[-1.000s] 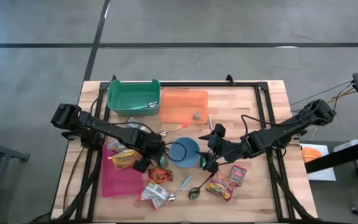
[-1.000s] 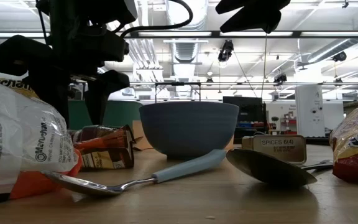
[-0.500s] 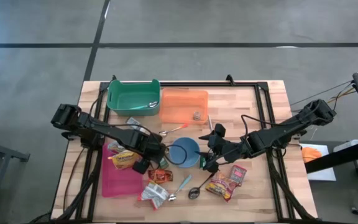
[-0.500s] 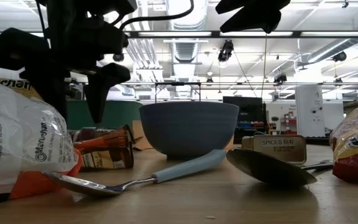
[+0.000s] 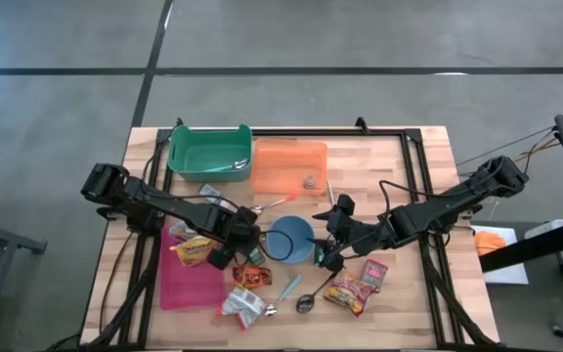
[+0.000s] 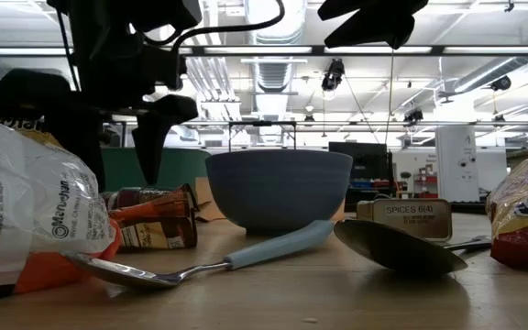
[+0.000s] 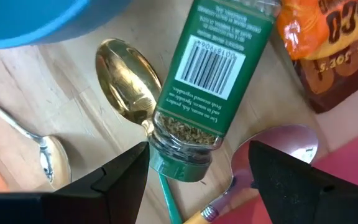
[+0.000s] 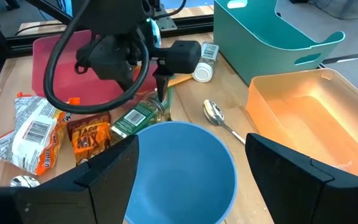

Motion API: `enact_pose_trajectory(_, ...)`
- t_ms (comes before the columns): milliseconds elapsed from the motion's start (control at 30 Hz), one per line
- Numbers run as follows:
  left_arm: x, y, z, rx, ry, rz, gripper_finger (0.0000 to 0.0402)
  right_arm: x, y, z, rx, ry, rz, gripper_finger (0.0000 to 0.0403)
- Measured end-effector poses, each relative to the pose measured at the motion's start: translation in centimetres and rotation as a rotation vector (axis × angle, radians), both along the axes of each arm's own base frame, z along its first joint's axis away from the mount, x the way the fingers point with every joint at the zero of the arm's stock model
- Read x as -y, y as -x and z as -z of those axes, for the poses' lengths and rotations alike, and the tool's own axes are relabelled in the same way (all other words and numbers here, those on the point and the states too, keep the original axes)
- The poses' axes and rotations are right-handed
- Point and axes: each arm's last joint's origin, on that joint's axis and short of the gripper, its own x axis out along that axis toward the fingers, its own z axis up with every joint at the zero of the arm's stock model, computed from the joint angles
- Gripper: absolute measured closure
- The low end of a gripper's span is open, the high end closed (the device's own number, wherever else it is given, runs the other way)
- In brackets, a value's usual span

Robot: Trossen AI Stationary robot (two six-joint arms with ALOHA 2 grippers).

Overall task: Pick & Place Food Item
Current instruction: Put the green spice bottle into the orange bin

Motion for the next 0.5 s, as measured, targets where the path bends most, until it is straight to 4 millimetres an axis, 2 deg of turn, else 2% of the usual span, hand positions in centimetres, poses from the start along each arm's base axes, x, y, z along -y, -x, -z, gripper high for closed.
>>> enact_pose_trajectory(200, -0.2, 0.5, 1.5, 0.022, -0.005, 0.035, 0.0126, 0.0, 0.0, 0.0, -0.001, -0.002, -0.004, 0.0110)
enact_pose_trajectory(500, -0.2, 0.9, 2.4, 0.038, 0.003, 0.070, 0.0126, 0.0, 0.0, 0.0, -0.001, 0.000, -0.005, 0.0110)
